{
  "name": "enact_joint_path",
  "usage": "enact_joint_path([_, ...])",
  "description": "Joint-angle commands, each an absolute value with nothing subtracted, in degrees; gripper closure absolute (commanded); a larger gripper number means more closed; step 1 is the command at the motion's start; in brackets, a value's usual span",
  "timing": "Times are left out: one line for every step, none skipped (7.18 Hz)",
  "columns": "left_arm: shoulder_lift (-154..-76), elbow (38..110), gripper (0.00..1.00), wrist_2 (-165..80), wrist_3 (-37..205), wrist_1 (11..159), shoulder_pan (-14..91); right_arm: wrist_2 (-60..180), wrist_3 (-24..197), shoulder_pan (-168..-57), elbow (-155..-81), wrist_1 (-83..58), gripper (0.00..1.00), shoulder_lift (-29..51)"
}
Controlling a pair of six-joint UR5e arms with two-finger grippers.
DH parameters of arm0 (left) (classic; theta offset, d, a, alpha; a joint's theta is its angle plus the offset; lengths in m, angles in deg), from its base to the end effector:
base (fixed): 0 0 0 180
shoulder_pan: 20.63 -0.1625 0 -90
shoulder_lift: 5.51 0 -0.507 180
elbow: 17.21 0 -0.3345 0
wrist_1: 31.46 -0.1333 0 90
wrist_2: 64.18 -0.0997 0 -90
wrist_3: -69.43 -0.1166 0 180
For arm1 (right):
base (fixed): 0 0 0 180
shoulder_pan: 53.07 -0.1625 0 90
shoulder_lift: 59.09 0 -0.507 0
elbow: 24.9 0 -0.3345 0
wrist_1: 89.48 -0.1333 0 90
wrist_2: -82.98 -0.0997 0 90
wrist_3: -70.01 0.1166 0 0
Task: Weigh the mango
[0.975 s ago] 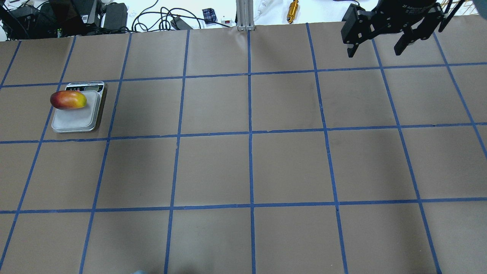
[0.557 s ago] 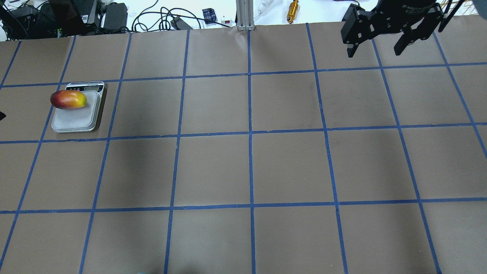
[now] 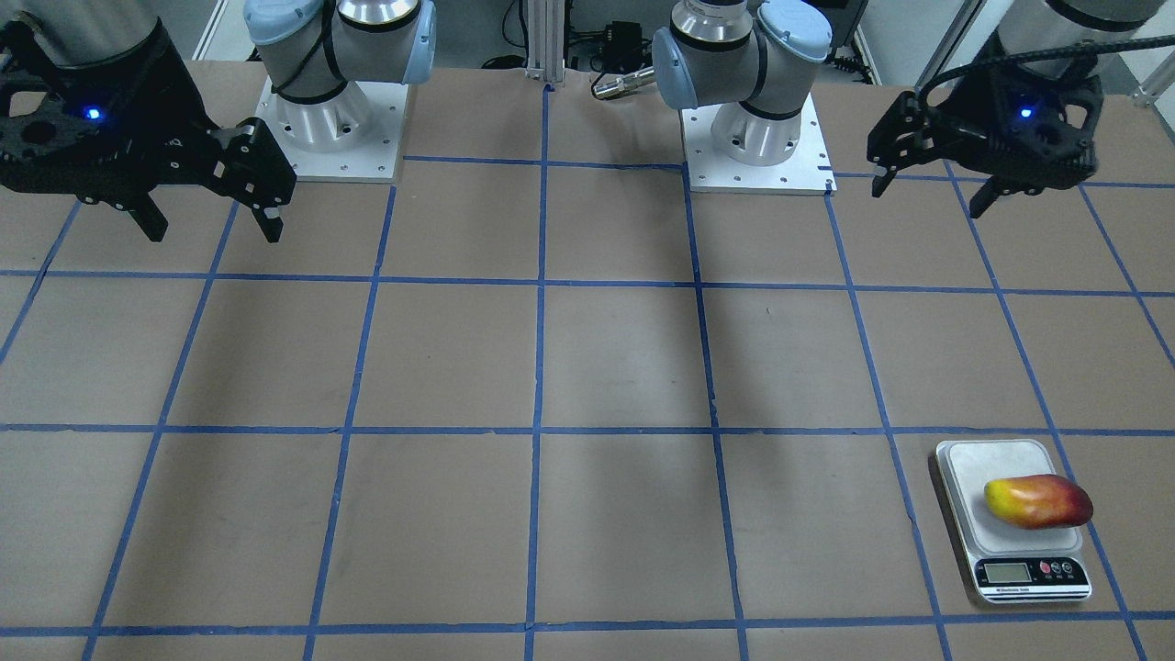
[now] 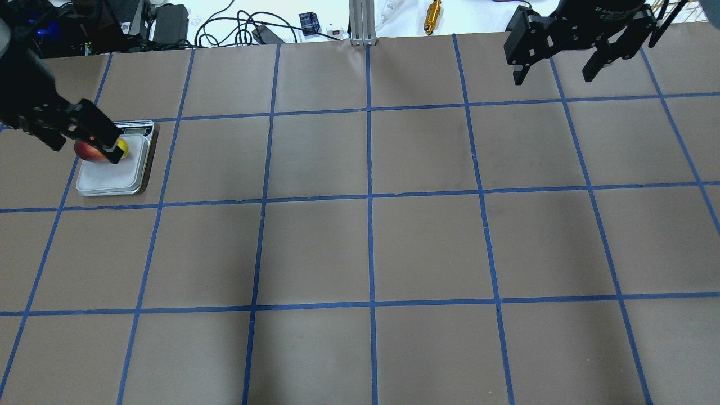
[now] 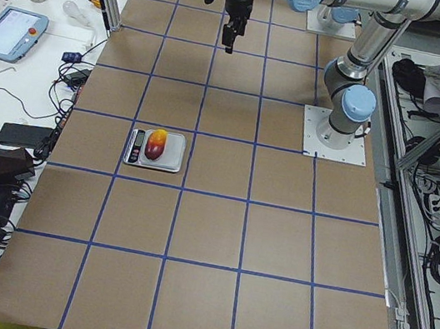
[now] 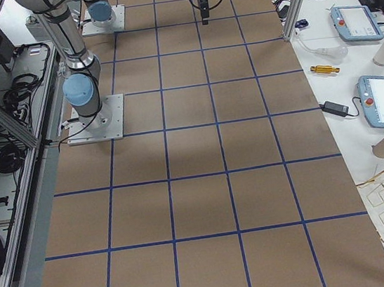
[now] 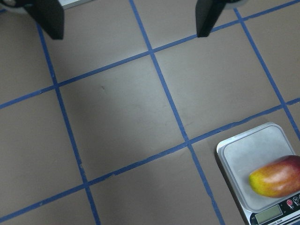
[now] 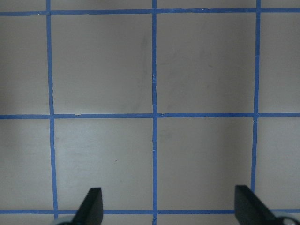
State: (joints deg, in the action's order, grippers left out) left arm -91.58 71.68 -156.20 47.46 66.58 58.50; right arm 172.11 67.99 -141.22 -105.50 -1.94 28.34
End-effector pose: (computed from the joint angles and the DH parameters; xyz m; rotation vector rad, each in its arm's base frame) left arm -0.0530 -0.4093 0.5761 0.3033 3.1064 0.0940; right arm 0.1200 -0.4673 0.6001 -0.0055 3.1267 -0.1200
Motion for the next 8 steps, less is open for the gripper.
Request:
enact_joint_path([-93.3,71.6,0.00,-155.8,62.9,66.0,67.9,172.1,68.0,-141.2,-105.5,-1.9,0.00,28.3])
enact_joint_path([-94.2,71.6,0.00,-155.6,68.7,63.2,70.3,172.1,68.0,-141.2,-105.5,-1.9,0.00,28.3])
enact_joint_path([-95.2,71.4,0.00,-155.5,71.4,61.5,72.0,172.1,68.0,-141.2,-105.5,-1.9,0.00,28.4])
enact_joint_path([-96.0,70.9,0.00,-155.4,72.9,60.1,72.4,172.1,68.0,-141.2,-105.5,-1.9,0.00,28.3])
enact_joint_path([-96.3,70.4,0.00,-155.4,74.2,58.6,72.4,172.1,68.0,-141.2,-105.5,-1.9,0.00,28.3])
enact_joint_path([-97.2,69.2,0.00,-155.4,74.8,58.2,72.4,172.1,68.0,-141.1,-105.5,-1.9,0.00,28.3])
enact_joint_path([-97.9,67.8,0.00,-153.5,75.1,58.2,72.4,172.1,68.0,-141.2,-105.5,-1.9,0.00,28.4])
enact_joint_path([-98.3,67.2,0.00,-154.1,74.5,58.2,72.3,172.1,68.0,-141.2,-105.5,-1.9,0.00,28.3])
